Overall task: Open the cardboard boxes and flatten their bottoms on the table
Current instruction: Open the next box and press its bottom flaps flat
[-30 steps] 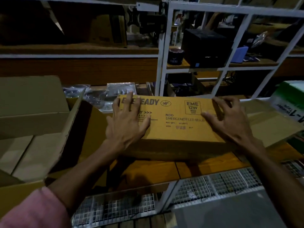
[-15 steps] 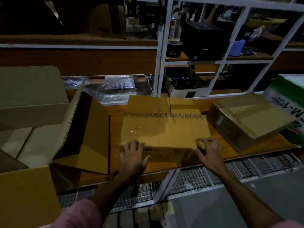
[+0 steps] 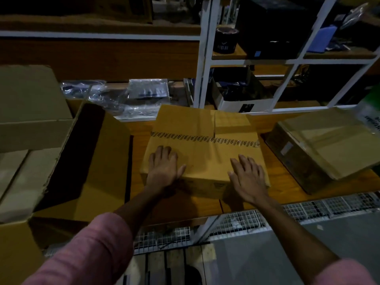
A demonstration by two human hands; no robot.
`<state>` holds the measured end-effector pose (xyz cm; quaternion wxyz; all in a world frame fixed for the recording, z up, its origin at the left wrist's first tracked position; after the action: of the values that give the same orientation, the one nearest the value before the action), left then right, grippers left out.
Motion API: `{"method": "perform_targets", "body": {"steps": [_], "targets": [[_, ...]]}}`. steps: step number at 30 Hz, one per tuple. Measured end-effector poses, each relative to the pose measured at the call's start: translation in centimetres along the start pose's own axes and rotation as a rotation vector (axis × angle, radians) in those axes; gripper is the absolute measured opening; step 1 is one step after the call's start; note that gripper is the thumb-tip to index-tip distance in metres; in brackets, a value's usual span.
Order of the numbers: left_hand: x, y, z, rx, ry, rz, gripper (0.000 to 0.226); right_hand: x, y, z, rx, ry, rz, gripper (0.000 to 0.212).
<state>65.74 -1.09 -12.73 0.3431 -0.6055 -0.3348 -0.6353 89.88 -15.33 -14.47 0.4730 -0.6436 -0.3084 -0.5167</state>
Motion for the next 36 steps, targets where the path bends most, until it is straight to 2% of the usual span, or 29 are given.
{"method": "perform_targets", "body": {"steps": [5,8,11,14,17,19,21,23,25,26,29,31,33,36], "targets": [[-2.2,0.5,0.0,0.033,-0.05,0.04,0.074,2.6,-0.4,3.8,-0.009,0.042,0.027,0.059],[-3.1,1.0,-0.2,0.026,-0.035,0.045,0.071,2.1,-4.2,7.5,0.079,-0.008,0.033,0.063],[-2.9,1.0,0.4,0.045,-0.051,-0.001,0.079,0.7,-7.6,10.2,0.147,-0.061,-0.05,0.065],[-0.9,1.0,2.0,0.058,-0.079,-0.047,0.085,2.3,-8.8,11.4,0.083,0.009,-0.052,0.053],[4.7,1.3,4.1,0.049,0.074,-0.029,0.074,7.7,-10.1,11.7,0.076,0.205,-0.023,0.044],[9.2,2.3,4.7,0.007,0.203,0.045,0.063,11.4,-11.0,11.2,0.124,0.279,0.033,0.037],[13.3,3.3,4.5,-0.047,0.317,0.085,0.056,14.1,-11.5,10.1,0.141,0.262,0.093,0.034],[16.2,3.8,3.8,-0.091,0.358,0.024,0.054,15.6,-11.4,9.0,0.097,0.173,0.159,0.033],[17.4,4.4,3.2,-0.137,0.293,-0.059,0.049,15.9,-11.4,7.7,0.025,0.016,0.214,0.033],[17.2,4.7,3.1,-0.15,0.21,-0.087,0.047,15.5,-11.6,6.8,-0.002,-0.092,0.209,0.03],[14.4,5.9,0.8,-0.17,-0.257,-0.195,0.037,12.5,-12.3,2.6,-0.057,-0.458,0.118,0.019],[12.4,7.4,-1.9,-0.239,-0.497,-0.267,0.031,9.7,-12.8,0.2,-0.034,-0.589,0.101,0.023],[10.4,8.2,-4.2,-0.337,-0.542,-0.206,0.023,6.7,-13.3,-1.3,0.041,-0.599,0.106,0.028],[6.6,8.6,-6.0,-0.408,-0.427,-0.158,0.027,2.8,-13.2,-3.2,0.076,-0.499,0.17,0.028]]}}
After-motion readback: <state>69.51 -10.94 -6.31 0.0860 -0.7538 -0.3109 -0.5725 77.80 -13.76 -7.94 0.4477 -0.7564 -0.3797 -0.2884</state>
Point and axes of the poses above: each hand's wrist, its own z-axis towards the middle knuckle, its own x-axis out of the back of the hand, y = z × x, the point moved 10 cm from there along z, towards the middle knuckle, and after that the axes turned 6 degrees about z, right-handed, at the moved point
